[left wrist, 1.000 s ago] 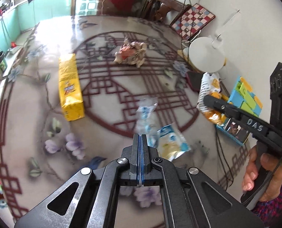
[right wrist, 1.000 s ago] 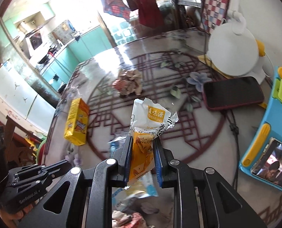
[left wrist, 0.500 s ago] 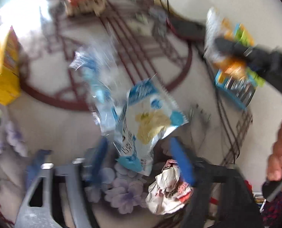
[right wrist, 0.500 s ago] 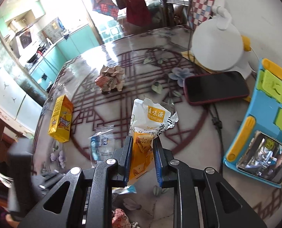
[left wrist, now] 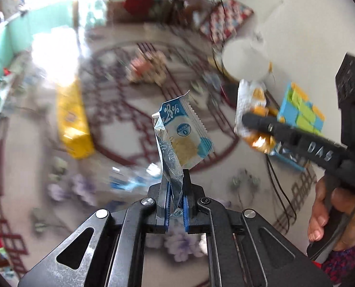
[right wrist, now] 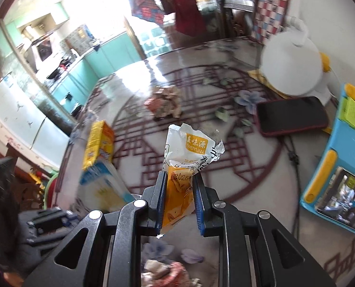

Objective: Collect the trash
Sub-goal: 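Carry both packets over the red bucket and open both tools to drop them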

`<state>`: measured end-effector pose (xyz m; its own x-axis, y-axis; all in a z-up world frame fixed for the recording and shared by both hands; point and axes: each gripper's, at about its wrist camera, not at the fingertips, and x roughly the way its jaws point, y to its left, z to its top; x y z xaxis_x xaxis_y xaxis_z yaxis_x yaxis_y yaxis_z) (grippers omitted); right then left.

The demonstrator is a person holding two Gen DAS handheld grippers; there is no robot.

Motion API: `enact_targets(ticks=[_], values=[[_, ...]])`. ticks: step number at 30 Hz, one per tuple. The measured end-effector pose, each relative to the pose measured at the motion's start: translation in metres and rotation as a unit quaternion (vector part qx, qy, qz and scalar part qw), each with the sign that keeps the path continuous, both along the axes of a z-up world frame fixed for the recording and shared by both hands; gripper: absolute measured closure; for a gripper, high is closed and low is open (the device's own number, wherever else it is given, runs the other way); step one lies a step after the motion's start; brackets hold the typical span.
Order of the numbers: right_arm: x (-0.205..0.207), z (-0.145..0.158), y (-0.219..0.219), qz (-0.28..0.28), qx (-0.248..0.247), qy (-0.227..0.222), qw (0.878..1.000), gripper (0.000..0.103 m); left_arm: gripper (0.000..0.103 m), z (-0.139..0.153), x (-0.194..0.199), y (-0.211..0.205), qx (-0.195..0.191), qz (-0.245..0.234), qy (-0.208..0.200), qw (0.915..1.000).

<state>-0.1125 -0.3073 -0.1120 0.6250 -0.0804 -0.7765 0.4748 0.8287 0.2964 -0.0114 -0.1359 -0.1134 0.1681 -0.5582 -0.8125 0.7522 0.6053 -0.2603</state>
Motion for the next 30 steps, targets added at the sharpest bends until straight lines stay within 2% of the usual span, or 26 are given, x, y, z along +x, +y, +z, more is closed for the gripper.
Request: enact_targets(ticks=[4, 16, 23, 30], values=[[0.014, 0.007, 0.019, 0.027, -0.004, -0.009, 1.0, 0.084, 0.096, 0.013, 0.012, 0.023, -0.001, 0.029, -0.027, 0.9992], [0.042, 0.019, 0.069, 0.078, -0.009, -0.02, 0.997, 0.084, 0.095, 0.013, 0.035, 0.104, -0.004, 0.136, -0.009, 0.9907], [0.052, 0.022, 0.091, 0.088, -0.014, -0.017, 0.996, 0.084, 0.095, 0.014, 0.049, 0.14, -0.006, 0.169, -0.016, 0.9856], [0.06, 0.024, 0.116, 0.09, -0.021, -0.011, 0.996, 0.084, 0.095, 0.011, 0.062, 0.167, -0.011, 0.178, -0.012, 0.9839]])
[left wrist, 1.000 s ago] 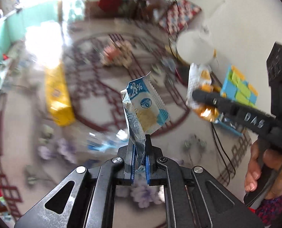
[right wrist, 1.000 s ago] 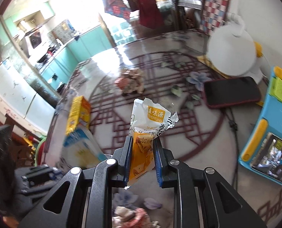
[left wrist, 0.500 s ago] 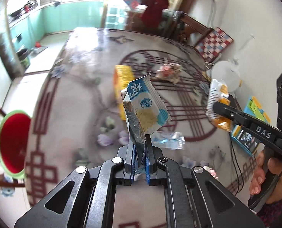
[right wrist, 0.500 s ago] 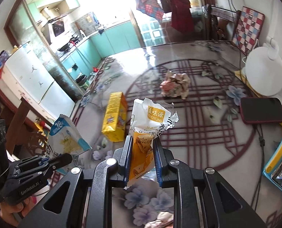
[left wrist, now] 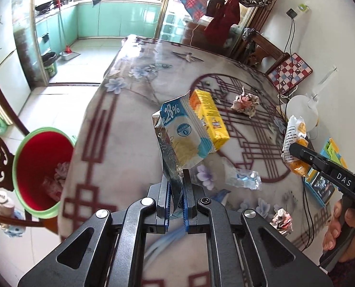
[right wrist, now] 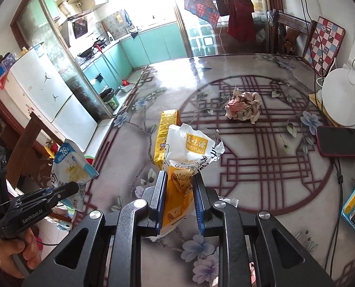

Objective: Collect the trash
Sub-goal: 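Carry both packets over the red bucket and open both tools to drop them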

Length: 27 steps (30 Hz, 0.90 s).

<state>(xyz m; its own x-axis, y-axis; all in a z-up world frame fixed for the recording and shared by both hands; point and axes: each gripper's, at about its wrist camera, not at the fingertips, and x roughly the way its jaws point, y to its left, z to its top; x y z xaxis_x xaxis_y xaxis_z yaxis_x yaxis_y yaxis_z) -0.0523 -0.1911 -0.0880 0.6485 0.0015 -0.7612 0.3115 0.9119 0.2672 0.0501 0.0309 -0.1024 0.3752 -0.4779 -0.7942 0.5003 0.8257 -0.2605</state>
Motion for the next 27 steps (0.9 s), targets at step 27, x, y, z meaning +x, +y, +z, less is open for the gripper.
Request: enact_targets(ticks=[27], values=[[0.073, 0.005, 0.135, 0.039, -0.023, 0.005, 0.999, 0.084, 0.095, -0.028, 0.077, 0.113, 0.009, 0.034, 0.015, 0.9993]])
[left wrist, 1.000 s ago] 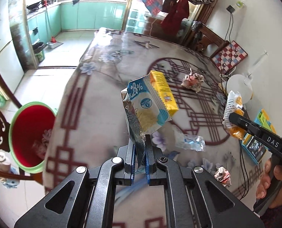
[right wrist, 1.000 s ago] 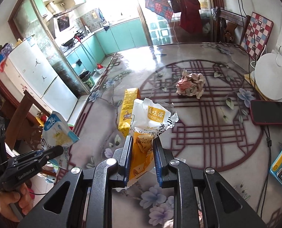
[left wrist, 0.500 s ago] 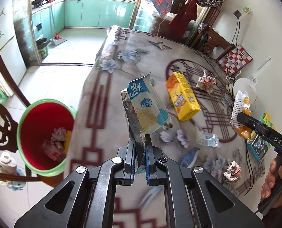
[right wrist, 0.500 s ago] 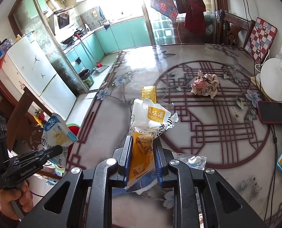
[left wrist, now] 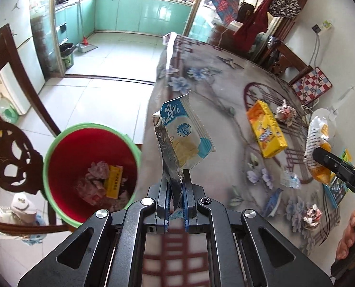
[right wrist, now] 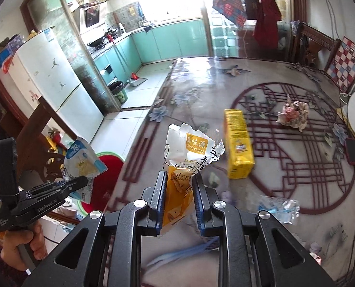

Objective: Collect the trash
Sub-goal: 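Carry both packets over the red bucket and open both tools to drop them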

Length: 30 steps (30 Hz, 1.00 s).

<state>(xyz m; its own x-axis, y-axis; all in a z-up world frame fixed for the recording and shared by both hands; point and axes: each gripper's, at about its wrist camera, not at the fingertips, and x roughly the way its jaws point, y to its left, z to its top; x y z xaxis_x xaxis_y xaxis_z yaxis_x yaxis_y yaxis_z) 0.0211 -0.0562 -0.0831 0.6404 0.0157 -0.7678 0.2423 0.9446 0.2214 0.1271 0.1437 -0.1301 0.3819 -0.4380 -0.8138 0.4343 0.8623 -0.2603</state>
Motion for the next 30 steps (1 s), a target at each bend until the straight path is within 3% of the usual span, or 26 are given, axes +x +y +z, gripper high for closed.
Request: enact_targets(ticks=[6, 14, 28, 30], values=[[0.034, -0.005, 0.041, 0.045, 0.008, 0.004, 0.999, 0.084, 0.095, -0.02, 0.028, 0.032, 0.03, 0.021, 0.004, 0.9993], [0.084, -0.019, 0.094, 0.101, 0.016, 0.024, 0.994, 0.084, 0.095, -0.052, 0.063, 0.066, 0.05, 0.055, 0.039, 0.9965], [0.138, -0.053, 0.149, 0.173, 0.068, 0.046, 0.982, 0.084, 0.095, -0.109, 0.101, 0.08, 0.082, 0.065, 0.103, 0.9891], [0.145, -0.06, 0.151, 0.184, 0.08, 0.054, 0.978, 0.084, 0.087, -0.113, 0.105, 0.083, 0.086, 0.077, 0.113, 0.9869]])
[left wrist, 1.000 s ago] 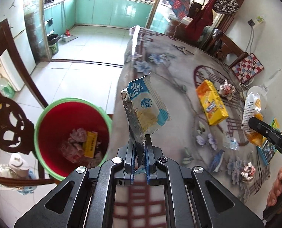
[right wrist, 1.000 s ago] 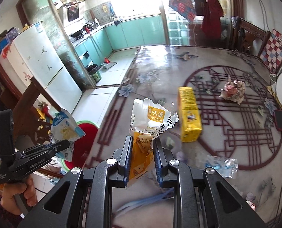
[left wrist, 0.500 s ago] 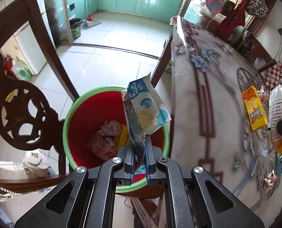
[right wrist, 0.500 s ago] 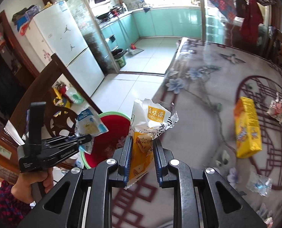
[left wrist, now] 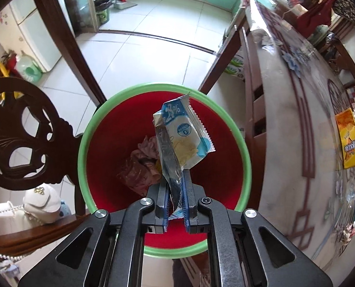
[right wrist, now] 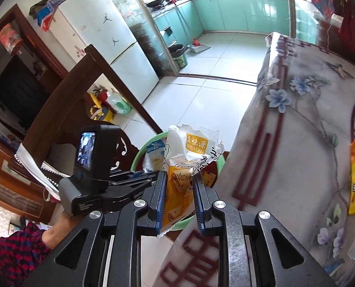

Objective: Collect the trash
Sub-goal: 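Carry both packets over the red bucket and open both tools to drop them, then grasp the crumpled red-white paper with the right tool while the left tool grasps the clear wrapper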

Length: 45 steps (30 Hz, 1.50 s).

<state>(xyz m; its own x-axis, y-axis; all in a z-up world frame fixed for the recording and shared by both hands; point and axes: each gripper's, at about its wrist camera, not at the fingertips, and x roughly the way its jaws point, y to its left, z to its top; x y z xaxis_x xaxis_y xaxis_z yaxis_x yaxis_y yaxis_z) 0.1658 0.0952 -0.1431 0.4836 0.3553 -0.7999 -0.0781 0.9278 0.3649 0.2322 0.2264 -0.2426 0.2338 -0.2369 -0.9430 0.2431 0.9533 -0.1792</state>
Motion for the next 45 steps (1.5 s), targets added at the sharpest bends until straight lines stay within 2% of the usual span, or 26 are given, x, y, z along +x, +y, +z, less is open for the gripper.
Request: enact_targets(ticks=[4, 6, 8, 11, 12, 18, 30, 34, 39, 45], values=[[0.006, -0.008, 0.002, 0.007, 0.009, 0.007, 1.0, 0.083, 0.068, 0.016, -0.003, 0.015, -0.009, 0.052, -0.032, 0.9981], [0.007, -0.008, 0.002, 0.007, 0.017, 0.005, 1.0, 0.082, 0.055, 0.026, -0.007, 0.022, -0.016, 0.066, -0.05, 0.9964], [0.008, -0.009, 0.002, 0.011, 0.021, 0.005, 1.0, 0.08, 0.051, 0.034, -0.011, 0.025, -0.02, 0.07, -0.059, 0.9956], [0.007, -0.008, 0.001, 0.014, 0.035, 0.002, 0.999, 0.063, 0.046, 0.045, -0.015, 0.025, -0.02, 0.069, -0.071, 0.9949], [0.006, -0.008, 0.001, 0.014, 0.039, 0.0, 0.999, 0.053, 0.044, 0.048, -0.016, 0.025, -0.022, 0.071, -0.075, 0.9944], [-0.01, 0.004, -0.01, 0.007, 0.044, -0.019, 0.999, 0.051, 0.043, 0.057, -0.016, 0.021, -0.034, 0.079, -0.082, 0.9929], [-0.085, 0.036, -0.083, -0.069, -0.012, -0.048, 0.996, 0.051, 0.042, 0.074, -0.058, -0.05, -0.048, 0.0, -0.095, 0.9943], [-0.118, 0.041, -0.116, -0.095, -0.005, -0.054, 0.994, 0.051, 0.041, 0.08, -0.075, -0.076, -0.051, -0.014, -0.099, 0.9937], [-0.17, 0.033, -0.166, -0.121, -0.015, -0.031, 0.992, 0.051, 0.037, 0.09, -0.103, -0.105, -0.062, -0.028, -0.098, 0.9929], [-0.251, 0.012, -0.24, -0.151, -0.057, 0.014, 0.987, 0.051, 0.034, 0.091, -0.146, -0.155, -0.067, -0.097, -0.089, 0.9889]])
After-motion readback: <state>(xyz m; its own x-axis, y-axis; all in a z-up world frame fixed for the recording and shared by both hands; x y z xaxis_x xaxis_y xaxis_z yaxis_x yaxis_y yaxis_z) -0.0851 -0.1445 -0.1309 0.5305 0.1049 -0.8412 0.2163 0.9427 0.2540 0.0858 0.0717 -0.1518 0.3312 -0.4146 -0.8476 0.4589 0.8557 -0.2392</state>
